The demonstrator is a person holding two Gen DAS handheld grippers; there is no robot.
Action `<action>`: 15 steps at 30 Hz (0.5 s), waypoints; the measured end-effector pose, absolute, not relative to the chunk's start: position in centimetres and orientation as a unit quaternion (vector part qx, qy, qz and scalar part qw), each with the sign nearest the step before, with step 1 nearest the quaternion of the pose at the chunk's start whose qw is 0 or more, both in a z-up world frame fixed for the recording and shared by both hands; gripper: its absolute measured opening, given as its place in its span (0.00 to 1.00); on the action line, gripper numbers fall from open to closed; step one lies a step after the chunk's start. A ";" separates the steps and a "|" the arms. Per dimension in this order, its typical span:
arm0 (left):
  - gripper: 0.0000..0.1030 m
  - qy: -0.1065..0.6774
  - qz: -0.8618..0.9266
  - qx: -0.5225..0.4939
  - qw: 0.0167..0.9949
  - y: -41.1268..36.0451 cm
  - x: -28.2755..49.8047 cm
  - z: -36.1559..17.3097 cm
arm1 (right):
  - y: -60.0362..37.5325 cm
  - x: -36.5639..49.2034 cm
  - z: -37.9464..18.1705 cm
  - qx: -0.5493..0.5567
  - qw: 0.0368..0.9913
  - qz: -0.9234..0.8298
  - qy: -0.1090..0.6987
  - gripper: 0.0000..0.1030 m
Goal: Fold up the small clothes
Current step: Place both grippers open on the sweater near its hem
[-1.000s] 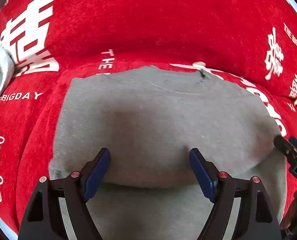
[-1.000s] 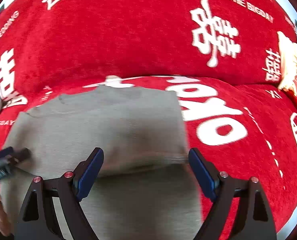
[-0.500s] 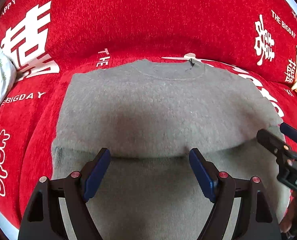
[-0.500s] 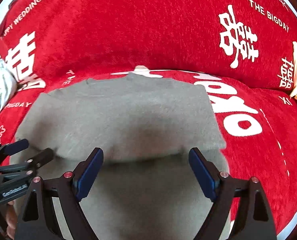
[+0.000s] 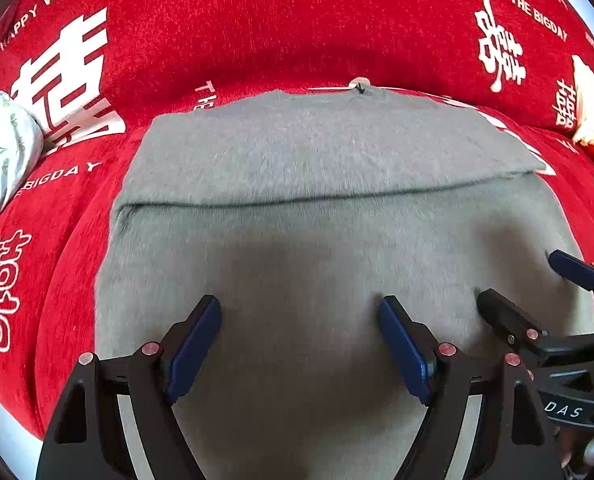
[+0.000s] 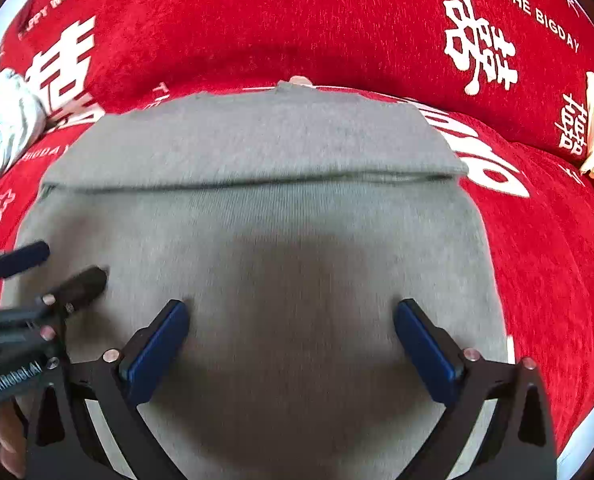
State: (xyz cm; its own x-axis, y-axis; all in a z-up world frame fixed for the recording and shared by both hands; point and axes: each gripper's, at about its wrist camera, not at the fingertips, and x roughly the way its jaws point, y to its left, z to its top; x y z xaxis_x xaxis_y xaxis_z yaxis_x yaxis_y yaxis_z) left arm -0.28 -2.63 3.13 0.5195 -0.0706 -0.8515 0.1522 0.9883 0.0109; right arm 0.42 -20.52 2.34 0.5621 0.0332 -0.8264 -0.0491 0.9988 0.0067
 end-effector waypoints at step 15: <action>0.95 0.486 -0.046 0.053 0.871 1.9 -9.2 2.3 | -23.1 -9.8 1.7 -0.068 0.889 0.059 0.450 1.00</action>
